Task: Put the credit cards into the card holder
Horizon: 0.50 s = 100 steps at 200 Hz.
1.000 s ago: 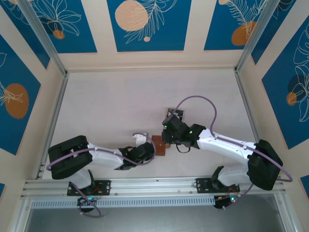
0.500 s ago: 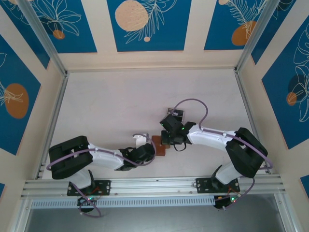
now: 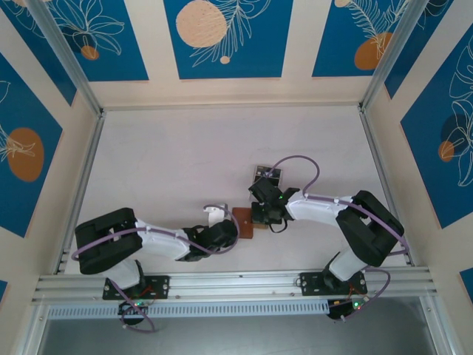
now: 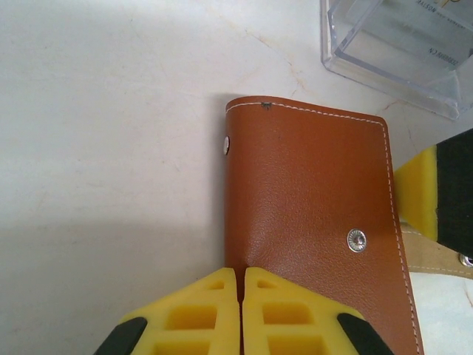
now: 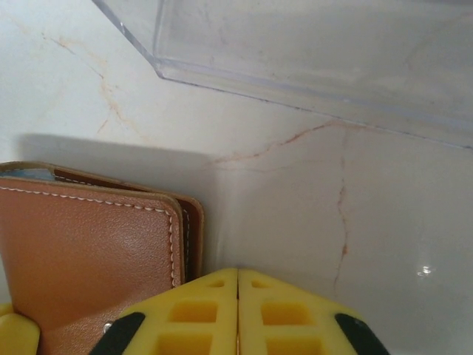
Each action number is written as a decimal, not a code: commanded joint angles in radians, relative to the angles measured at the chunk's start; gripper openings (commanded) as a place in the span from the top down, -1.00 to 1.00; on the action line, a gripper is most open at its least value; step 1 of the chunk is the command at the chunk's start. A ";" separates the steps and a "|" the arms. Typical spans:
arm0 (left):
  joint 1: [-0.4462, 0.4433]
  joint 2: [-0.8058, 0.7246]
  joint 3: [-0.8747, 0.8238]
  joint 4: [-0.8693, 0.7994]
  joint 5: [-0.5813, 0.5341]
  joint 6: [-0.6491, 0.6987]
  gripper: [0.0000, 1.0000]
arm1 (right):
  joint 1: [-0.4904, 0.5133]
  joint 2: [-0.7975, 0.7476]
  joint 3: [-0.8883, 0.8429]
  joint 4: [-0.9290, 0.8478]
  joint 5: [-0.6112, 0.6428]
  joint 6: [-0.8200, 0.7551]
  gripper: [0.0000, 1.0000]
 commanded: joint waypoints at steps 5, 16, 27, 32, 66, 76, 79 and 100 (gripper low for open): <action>-0.028 0.027 0.000 -0.154 0.106 0.052 0.74 | -0.008 0.049 -0.046 0.088 -0.088 0.020 0.62; -0.028 0.007 0.004 -0.157 0.118 0.071 0.63 | -0.014 0.046 -0.055 0.094 -0.096 0.021 0.56; -0.028 -0.021 0.007 -0.169 0.127 0.085 0.52 | -0.018 0.046 -0.058 0.095 -0.097 0.020 0.49; -0.028 -0.037 0.008 -0.177 0.127 0.091 0.49 | -0.019 0.046 -0.059 0.095 -0.097 0.018 0.47; -0.018 -0.176 -0.010 -0.243 0.118 0.109 0.30 | -0.036 0.048 -0.072 0.116 -0.123 0.016 0.35; -0.010 -0.217 -0.018 -0.261 0.125 0.115 0.24 | -0.041 0.048 -0.075 0.125 -0.134 0.015 0.33; -0.007 -0.228 -0.020 -0.269 0.127 0.115 0.22 | -0.042 0.048 -0.076 0.128 -0.138 0.015 0.32; 0.016 -0.294 -0.018 -0.347 0.131 0.127 0.27 | -0.047 0.041 -0.079 0.139 -0.158 0.009 0.28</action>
